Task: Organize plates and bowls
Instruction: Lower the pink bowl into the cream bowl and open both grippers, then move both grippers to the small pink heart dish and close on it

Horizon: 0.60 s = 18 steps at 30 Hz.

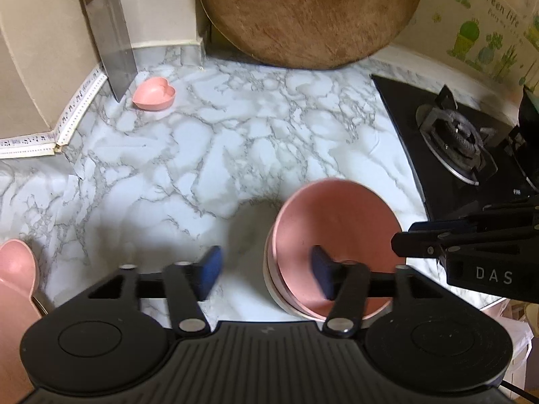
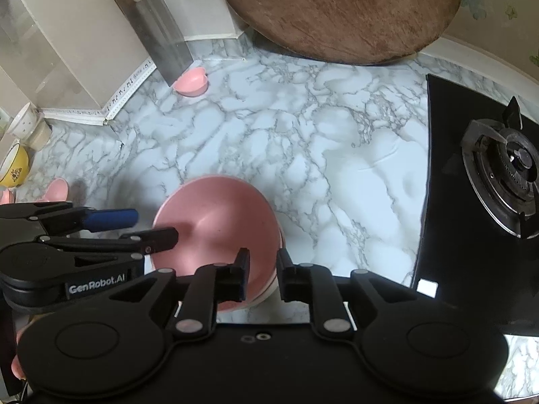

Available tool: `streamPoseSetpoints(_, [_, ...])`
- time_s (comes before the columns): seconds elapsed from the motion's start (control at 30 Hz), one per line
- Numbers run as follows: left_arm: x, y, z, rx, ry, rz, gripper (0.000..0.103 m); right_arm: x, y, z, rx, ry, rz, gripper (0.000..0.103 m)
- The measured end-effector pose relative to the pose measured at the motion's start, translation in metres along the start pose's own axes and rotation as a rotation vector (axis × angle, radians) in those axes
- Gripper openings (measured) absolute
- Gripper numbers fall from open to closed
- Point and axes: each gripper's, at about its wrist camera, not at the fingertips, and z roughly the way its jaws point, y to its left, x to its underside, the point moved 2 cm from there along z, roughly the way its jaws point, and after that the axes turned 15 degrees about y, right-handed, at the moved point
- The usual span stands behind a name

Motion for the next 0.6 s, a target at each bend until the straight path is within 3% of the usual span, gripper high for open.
streamPoseSetpoints(0.13, [-0.002, 0.007, -0.008, -0.009, -0.021, -0.006, 0.065, -0.003, 0.003, -0.005, -0.006, -0.012, -0.009, 0.022])
streamPoseSetpoints(0.27, [-0.005, 0.019, -0.014, -0.021, -0.038, -0.026, 0.067, -0.009, 0.007, -0.010, -0.013, -0.027, -0.023, 0.036])
streamPoseSetpoints(0.47, [-0.012, 0.040, -0.023, -0.042, -0.069, -0.062, 0.067, -0.025, 0.013, -0.012, -0.029, -0.014, -0.058, 0.039])
streamPoseSetpoints(0.6, [-0.021, 0.055, -0.026, -0.048, -0.082, -0.103, 0.068, -0.040, 0.016, -0.016, -0.035, -0.024, -0.080, 0.050])
